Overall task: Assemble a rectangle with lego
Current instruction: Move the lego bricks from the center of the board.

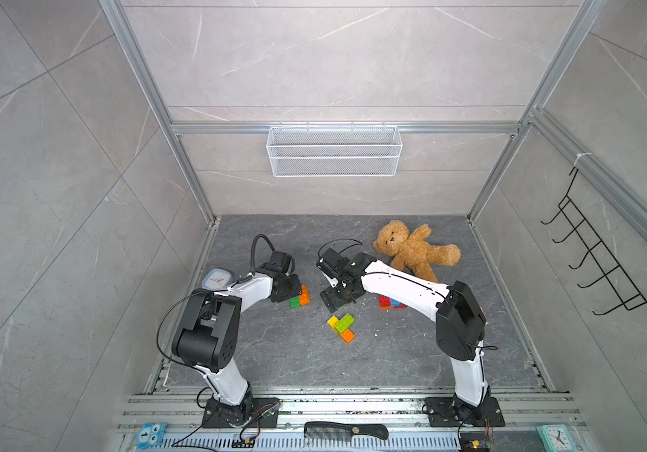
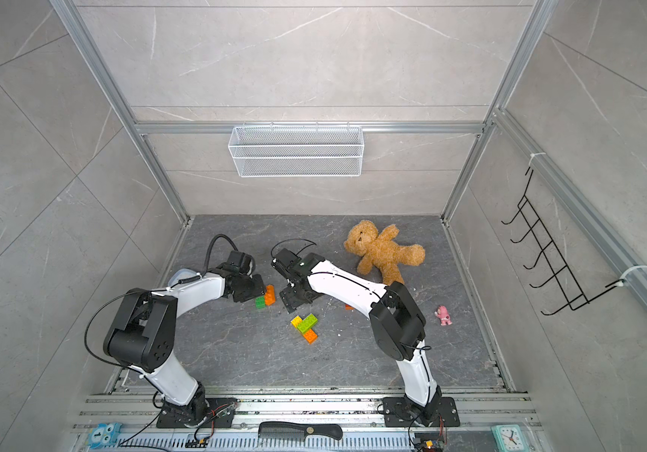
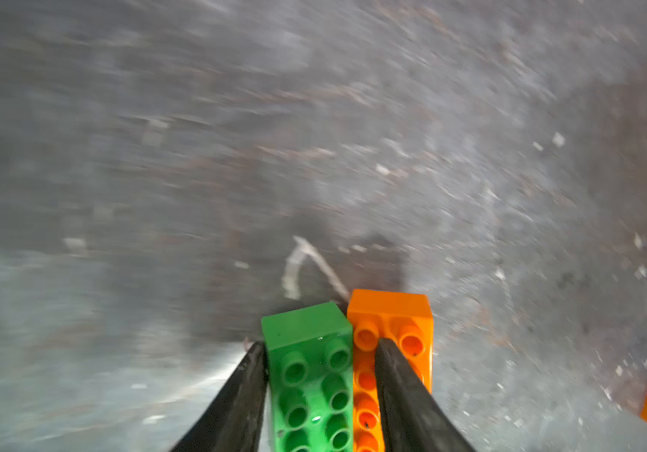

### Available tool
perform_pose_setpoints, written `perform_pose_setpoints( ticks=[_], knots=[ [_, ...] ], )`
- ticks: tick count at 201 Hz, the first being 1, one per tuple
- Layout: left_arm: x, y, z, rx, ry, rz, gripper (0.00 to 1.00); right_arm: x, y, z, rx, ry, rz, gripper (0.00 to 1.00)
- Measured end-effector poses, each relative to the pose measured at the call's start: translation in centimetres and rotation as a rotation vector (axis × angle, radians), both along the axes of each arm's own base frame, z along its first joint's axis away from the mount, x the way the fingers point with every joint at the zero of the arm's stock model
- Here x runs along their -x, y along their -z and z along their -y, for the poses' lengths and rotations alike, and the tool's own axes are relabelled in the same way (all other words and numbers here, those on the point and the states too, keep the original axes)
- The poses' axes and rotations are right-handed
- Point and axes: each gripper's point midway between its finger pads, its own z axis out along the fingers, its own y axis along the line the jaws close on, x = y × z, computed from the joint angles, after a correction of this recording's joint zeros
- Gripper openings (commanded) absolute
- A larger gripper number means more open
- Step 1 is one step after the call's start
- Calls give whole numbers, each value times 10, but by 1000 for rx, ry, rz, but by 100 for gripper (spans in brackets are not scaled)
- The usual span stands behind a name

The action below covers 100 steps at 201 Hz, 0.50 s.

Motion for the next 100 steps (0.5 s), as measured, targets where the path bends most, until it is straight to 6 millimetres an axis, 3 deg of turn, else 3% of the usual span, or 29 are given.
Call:
perform_pose_setpoints(
  ticks=[20, 42, 67, 100],
  knots=[
    [12, 0, 33, 32, 72, -13, 47, -5, -6, -3, -17, 5, 15, 81],
    [31, 2, 48, 49, 115, -49, 52, -11, -8, -5, -36, 11, 29, 79],
    [46, -10, 30, 27, 96, -72, 56, -15, -10, -7, -64, 17, 22, 75],
    [34, -66, -9, 75, -4, 59, 56, -26, -14, -27, -118, 0, 9, 68]
  ],
)
